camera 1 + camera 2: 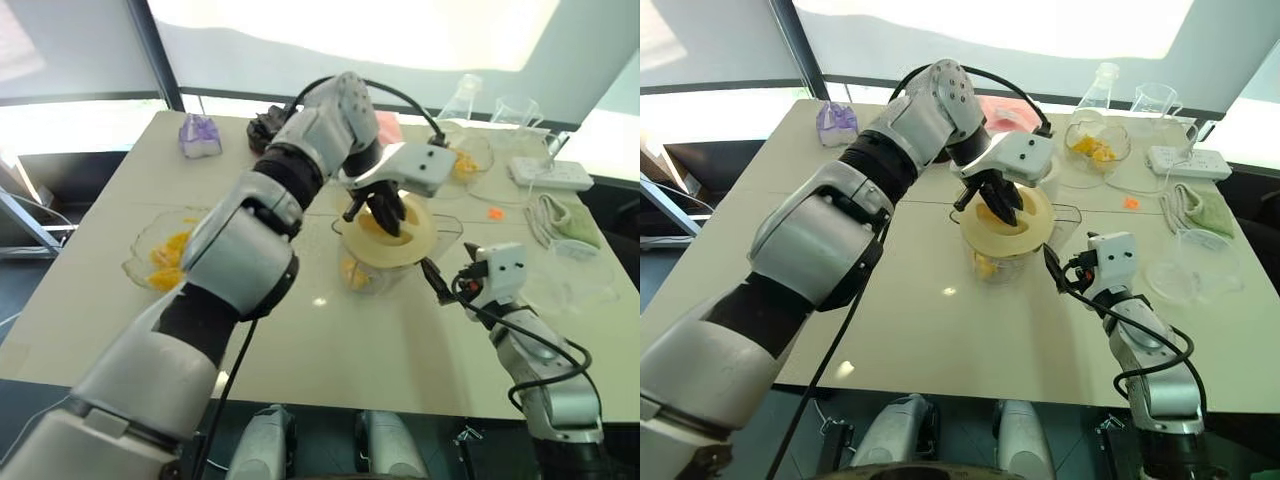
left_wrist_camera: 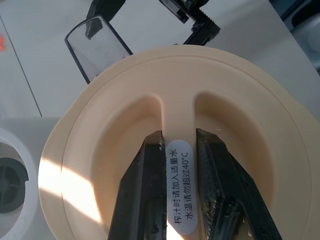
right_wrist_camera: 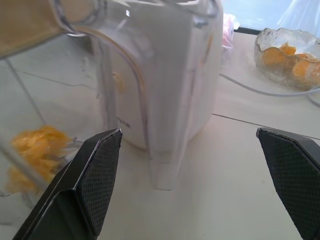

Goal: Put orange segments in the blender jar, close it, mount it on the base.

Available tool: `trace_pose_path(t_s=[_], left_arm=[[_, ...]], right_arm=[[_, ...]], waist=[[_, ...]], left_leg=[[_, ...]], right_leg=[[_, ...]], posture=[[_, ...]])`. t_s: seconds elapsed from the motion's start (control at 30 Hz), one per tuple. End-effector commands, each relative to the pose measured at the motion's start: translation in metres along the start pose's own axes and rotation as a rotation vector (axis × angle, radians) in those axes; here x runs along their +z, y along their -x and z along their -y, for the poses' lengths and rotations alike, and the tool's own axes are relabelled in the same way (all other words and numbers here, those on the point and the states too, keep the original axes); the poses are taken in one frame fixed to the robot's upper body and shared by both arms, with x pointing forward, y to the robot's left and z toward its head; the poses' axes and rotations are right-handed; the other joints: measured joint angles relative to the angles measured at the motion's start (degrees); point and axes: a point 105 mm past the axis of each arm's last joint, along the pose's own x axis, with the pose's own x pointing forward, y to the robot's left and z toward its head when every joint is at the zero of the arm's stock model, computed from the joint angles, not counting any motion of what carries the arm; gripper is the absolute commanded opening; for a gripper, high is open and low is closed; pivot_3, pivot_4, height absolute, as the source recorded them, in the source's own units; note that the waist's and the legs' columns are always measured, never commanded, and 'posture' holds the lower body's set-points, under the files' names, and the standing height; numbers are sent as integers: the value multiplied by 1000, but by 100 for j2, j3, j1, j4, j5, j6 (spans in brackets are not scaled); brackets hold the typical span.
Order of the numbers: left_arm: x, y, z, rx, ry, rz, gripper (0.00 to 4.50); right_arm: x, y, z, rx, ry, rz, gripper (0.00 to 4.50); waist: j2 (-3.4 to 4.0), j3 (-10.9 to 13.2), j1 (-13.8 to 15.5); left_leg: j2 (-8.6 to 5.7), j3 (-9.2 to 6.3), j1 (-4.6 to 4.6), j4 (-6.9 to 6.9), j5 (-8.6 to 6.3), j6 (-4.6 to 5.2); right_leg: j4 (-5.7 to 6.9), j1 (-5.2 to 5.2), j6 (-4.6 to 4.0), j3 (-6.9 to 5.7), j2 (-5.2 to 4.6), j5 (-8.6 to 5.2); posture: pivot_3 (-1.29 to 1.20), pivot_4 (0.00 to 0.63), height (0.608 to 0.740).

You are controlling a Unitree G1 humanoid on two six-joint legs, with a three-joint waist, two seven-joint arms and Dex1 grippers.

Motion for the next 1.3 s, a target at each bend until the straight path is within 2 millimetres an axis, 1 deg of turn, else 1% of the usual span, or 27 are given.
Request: trace_pose_path(t_s=[0.03,0.1,0.2,0.23,0.37,0.4,0.5,0.63,0.7,0.77,0.87,1.0,1.1,1.23,1.3], left_arm=[[-15,-19,7,-35,29,-20,247],[-15,-19,9,-53,23,-12,247],[-16,-19,10,-54,34,-6,247],[-17,-19,10,-51,38,-7,247],[-20,-20,10,-51,47,-13,247],[-21,-20,11,-52,48,-13,247],[-23,-22,11,-53,54,-11,247],[-24,-26,14,-62,89,42,247],[-30,-29,15,-53,110,35,247],[-38,-31,17,-44,139,35,247],[-44,-30,23,-67,186,74,247],[-57,-31,27,-62,223,34,247],[-59,-31,27,-60,271,25,247],[-51,-35,27,-79,371,60,247],[-49,-39,24,-52,428,67,247]], right_arm=[[6,-12,2,-3,43,30,4500],[2,-16,2,-4,54,15,4500],[1,-21,6,-32,43,20,3708],[0,-22,6,-36,40,21,3279],[0,-23,5,-40,30,24,1258],[0,-23,5,-41,29,26,821],[3,-22,1,-38,19,33,837],[3,-20,-8,-38,7,15,837],[4,-19,-10,-59,-1,7,837],[4,-19,-8,-118,-34,-12,837],[8,-17,-5,-201,-84,-35,837],[13,-15,-11,-215,-97,-37,837],[13,-13,-16,-211,-94,-44,837],[15,-13,-17,-212,-89,-48,837],[16,-14,-16,-215,-80,-48,837]], waist=[[2,-2,3],[2,-2,4],[2,-2,-1],[2,-2,-4],[5,-4,4],[5,-3,6],[4,-3,4],[5,-4,4],[7,-7,2],[7,-14,-3],[15,-39,-6],[14,-49,-10],[15,-51,-16],[15,-51,-22],[15,-50,-20]], left_leg=[[-1,0,0,0,0,0],[-1,0,7,0,0,0],[-1,-1,7,0,0,0],[-1,-1,7,-1,0,0],[-1,-2,9,-1,0,0],[-1,-2,12,-1,0,0],[-3,-3,19,-1,0,0],[-3,-3,23,-1,0,0],[-2,-5,25,-2,0,0],[-2,-5,27,-2,0,0],[0,-6,30,-2,0,1],[1,-7,31,-3,0,1],[1,-7,31,-5,0,1],[1,-8,32,-8,0,1],[1,-8,31,-9,-1,1]], right_leg=[[0,1,0,0,-1,0],[0,9,0,0,-2,0],[-1,9,0,1,-2,0],[-1,9,0,1,-2,0],[0,11,0,1,-2,0],[0,14,0,1,-2,0],[-4,25,0,0,-5,0],[-4,26,0,0,-5,0],[-3,27,0,0,-5,-1],[-4,30,0,0,-5,-1],[-3,31,0,0,-6,-1],[-2,32,-1,-1,-6,-1],[-3,31,-1,0,-6,-1],[-2,30,0,-1,-4,-2],[-3,29,3,-1,-4,-4]], posture=[[0,150,740],[0,150,740],[0,150,740],[0,150,740],[0,150,740],[0,150,740],[0,150,740],[0,150,740],[0,150,740],[0,150,740],[0,150,740],[0,150,740],[0,150,740],[0,150,740],[0,150,740]])
